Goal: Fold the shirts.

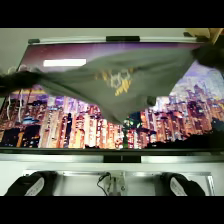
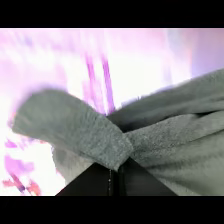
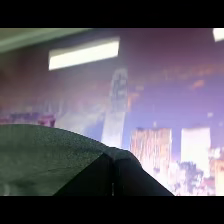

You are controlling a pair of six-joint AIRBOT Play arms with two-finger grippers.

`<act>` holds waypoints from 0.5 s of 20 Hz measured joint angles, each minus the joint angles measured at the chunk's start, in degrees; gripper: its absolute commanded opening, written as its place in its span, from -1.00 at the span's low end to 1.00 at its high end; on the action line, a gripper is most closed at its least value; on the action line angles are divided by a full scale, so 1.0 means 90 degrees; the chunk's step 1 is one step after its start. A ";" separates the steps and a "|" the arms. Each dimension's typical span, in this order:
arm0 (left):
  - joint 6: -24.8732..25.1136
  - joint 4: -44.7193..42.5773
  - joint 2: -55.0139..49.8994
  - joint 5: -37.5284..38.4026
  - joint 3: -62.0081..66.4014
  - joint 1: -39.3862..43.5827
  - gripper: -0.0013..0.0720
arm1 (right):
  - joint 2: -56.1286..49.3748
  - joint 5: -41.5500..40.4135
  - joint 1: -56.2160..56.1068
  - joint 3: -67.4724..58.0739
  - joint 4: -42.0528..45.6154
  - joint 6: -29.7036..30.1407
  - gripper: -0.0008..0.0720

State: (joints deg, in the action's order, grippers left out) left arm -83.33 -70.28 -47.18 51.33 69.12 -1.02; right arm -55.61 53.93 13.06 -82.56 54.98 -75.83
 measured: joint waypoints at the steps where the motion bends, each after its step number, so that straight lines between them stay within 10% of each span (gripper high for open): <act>1: -0.0034 -0.0114 0.0498 0.0017 0.0311 -0.0182 -0.86 | 0.0272 -0.0012 0.0078 -0.0219 0.0068 0.0000 -0.80; 10: -0.0576 -0.0522 0.2671 0.1571 0.0265 -0.0911 -0.86 | 0.1348 0.1243 0.0270 -0.0605 0.1343 -0.0597 -0.80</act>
State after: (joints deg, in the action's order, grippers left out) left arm -88.51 -74.98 -23.14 65.47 71.50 -9.21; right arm -43.48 65.12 15.49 -88.01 67.07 -81.21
